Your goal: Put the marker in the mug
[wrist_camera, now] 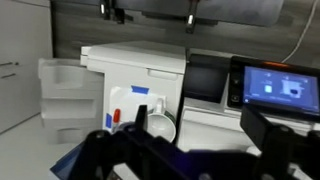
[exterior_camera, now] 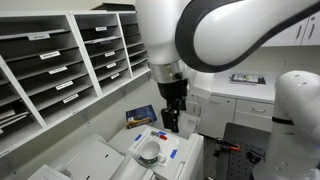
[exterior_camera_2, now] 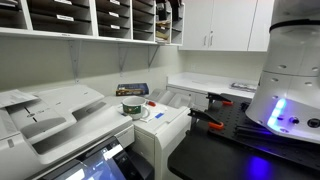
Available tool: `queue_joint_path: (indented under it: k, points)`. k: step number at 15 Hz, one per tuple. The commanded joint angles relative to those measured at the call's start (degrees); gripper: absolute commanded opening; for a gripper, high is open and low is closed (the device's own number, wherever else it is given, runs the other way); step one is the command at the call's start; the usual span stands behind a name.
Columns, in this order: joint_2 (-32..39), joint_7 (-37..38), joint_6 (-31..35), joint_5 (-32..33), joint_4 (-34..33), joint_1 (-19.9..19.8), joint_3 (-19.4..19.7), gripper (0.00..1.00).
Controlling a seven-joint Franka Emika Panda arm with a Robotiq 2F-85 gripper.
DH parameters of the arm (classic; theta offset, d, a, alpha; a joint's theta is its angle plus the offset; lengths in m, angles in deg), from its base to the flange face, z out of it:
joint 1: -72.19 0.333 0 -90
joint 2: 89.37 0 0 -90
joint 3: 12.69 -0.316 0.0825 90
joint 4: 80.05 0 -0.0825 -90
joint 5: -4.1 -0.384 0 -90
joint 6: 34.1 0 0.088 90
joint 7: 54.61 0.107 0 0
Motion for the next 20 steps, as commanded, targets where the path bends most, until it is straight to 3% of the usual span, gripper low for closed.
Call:
queue_joint_path:
  k: [1,6,9,11,12,14,17,20]
  points:
    - [5.5,-0.1,5.9,-0.2,-2.1,-2.9,4.5,1.0]
    - [21.7,-11.7,19.0,-0.6,-7.8,-6.8,14.3,1.0]
    - [33.2,-16.5,21.7,-0.7,-13.4,-7.8,17.0,1.0]
    - [38.9,-15.1,22.7,0.7,-16.7,-8.7,17.1,1.0]
    - [35.3,-15.1,23.2,0.2,-13.3,-8.6,16.9,1.0]
    - [38.1,-15.1,23.3,0.2,-14.7,-8.8,16.9,1.0]
    - [36.7,-15.1,23.2,0.2,-14.3,-8.7,16.8,1.0]
    - [41.8,-13.4,28.8,0.6,-16.4,-10.0,18.0,1.0]
